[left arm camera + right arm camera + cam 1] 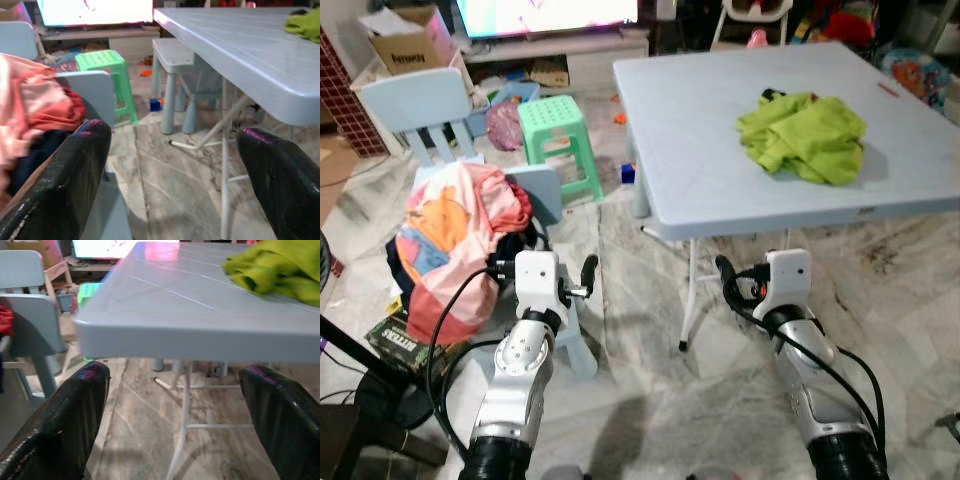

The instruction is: Hang hanger

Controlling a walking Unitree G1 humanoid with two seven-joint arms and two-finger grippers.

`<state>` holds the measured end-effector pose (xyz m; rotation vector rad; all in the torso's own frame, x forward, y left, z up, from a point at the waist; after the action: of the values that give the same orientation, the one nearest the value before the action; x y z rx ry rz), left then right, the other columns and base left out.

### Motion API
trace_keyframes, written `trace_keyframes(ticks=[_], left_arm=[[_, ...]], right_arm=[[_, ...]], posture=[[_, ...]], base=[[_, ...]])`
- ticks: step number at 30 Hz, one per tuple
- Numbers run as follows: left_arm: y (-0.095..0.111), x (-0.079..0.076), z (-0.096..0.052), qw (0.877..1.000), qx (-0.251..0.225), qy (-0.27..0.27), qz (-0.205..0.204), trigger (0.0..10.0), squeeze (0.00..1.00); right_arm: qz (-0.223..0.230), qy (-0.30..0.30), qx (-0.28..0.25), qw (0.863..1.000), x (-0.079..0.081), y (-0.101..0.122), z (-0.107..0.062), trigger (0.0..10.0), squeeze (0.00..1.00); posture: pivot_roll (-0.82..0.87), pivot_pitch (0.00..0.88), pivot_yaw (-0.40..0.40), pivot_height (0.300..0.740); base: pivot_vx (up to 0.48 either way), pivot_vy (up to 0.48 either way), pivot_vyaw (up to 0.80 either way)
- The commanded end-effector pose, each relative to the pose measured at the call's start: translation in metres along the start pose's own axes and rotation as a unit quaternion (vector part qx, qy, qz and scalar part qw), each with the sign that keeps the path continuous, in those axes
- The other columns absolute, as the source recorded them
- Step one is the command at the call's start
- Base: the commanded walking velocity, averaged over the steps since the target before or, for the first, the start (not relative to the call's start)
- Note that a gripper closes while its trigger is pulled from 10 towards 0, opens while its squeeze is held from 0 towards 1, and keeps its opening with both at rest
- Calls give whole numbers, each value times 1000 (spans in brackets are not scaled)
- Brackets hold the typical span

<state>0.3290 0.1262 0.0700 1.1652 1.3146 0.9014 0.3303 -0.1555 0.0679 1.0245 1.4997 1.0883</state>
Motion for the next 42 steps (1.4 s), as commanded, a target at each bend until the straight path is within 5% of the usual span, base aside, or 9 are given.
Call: trace_keyframes(ticks=[1,10,35,42], left_arm=[[-1,15,-4,1000,3,17,8,10000,0],[3,9,-3,1000,-7,-4,22,10000,0],[-2,8,-4,1000,-1,2,27,10000,0],[-12,10,-2,999,28,9,26,10000,0]], right_arm=[[5,17,-14,1000,11,8,3,10000,0],[14,35,-34,999,18,17,3,10000,0],[5,53,-35,998,25,13,0,10000,0],[9,71,-39,997,33,14,-1,10000,0]], posture=[[-7,0,-3,740],[-8,0,-2,740],[-9,0,-5,740],[-6,0,-8,740]], base=[[0,439,0],[207,387,0],[463,0,0],[43,0,0]])
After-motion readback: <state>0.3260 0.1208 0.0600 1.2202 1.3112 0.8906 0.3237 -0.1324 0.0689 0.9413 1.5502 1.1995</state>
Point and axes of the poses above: a point about 5 cm out from each wrist's last joint towards the gripper, its own z axis pointing out of the wrist towards the gripper, its own y axis along the axis of the wrist's last joint, x = y × z, the point moved 5 cm from there along z, pointing out of the wrist towards the gripper, and after that the axes turned 12 degrees about -z, right-handed, at the moved point
